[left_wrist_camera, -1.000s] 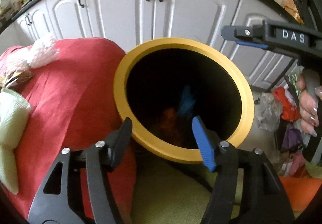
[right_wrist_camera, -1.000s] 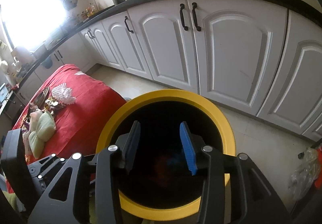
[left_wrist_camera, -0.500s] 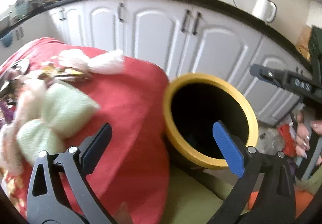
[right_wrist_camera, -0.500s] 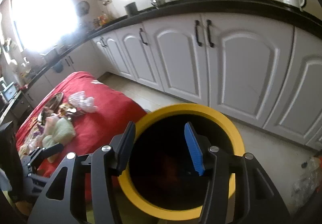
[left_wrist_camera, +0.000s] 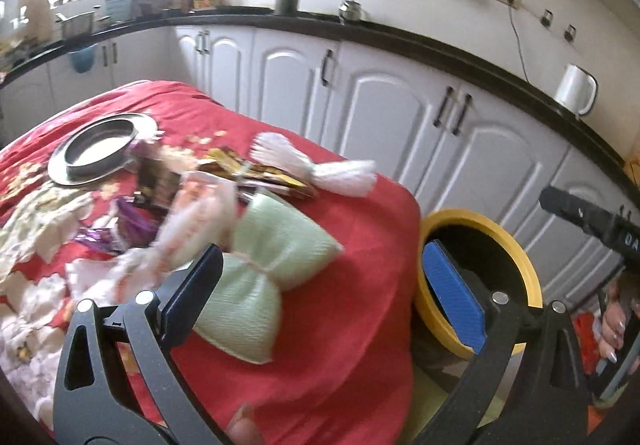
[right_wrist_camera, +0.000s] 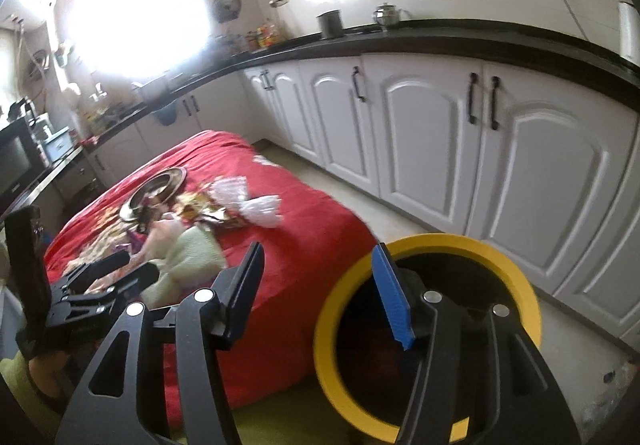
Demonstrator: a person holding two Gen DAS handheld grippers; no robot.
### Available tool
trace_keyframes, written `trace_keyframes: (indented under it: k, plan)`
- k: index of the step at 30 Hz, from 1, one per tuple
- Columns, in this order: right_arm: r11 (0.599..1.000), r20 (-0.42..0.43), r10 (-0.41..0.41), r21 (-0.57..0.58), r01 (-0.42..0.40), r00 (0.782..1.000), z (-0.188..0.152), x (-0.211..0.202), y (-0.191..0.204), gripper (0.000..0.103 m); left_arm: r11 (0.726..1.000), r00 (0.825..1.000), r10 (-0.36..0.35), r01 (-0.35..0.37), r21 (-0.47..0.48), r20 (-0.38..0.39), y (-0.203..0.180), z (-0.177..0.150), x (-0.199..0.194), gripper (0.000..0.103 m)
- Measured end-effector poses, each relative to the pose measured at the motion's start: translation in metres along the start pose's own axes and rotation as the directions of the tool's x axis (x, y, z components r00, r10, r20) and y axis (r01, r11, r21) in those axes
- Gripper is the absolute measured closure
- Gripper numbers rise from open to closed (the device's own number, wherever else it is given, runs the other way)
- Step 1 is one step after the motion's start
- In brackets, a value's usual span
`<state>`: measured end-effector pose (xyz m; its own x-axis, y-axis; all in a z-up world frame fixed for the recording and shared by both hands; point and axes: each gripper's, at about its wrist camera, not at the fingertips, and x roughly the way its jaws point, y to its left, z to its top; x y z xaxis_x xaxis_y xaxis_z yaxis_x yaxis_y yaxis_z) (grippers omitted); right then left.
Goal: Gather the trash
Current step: 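Move both open tools back toward the remaining trash on the table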
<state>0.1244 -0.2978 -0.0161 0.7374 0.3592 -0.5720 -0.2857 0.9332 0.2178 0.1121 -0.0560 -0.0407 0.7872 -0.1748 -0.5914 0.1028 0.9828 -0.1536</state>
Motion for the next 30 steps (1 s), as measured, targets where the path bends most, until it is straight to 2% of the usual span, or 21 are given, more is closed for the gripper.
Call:
trace_keyframes:
  k: [10,14,18,20,30]
  plan:
    - [0.99,-0.045,0.101,-0.091,-0.105,0.994,0.007,0.026,0.059,0.049,0.994,0.996,0.076,-0.072,-0.081,0.05,0.046,0.004,-0.022,0.011]
    - [0.984,-0.058,0.135,-0.114,-0.141,0.989,0.01,0.039,0.078,0.037,0.988,0.992,0.112,-0.105,-0.112,0.06,0.067,0.003,-0.03,0.011]
    - [0.975,-0.093,0.164,-0.138,-0.176,0.982,0.012,0.057,0.099,0.031,0.981,0.988,0.141,-0.132,-0.139,0.058,0.086,0.0,-0.036,0.011]
    - [0.97,-0.107,0.176,-0.152,-0.191,0.979,0.012,0.067,0.11,0.023,0.978,0.987,0.154,-0.144,-0.152,0.053,0.094,-0.002,-0.039,0.011]
    - [0.957,-0.193,0.186,-0.187,-0.222,0.963,0.007,0.113,0.132,0.016,0.962,0.986,0.165,-0.162,-0.221,-0.006,0.131,-0.015,-0.037,0.011]
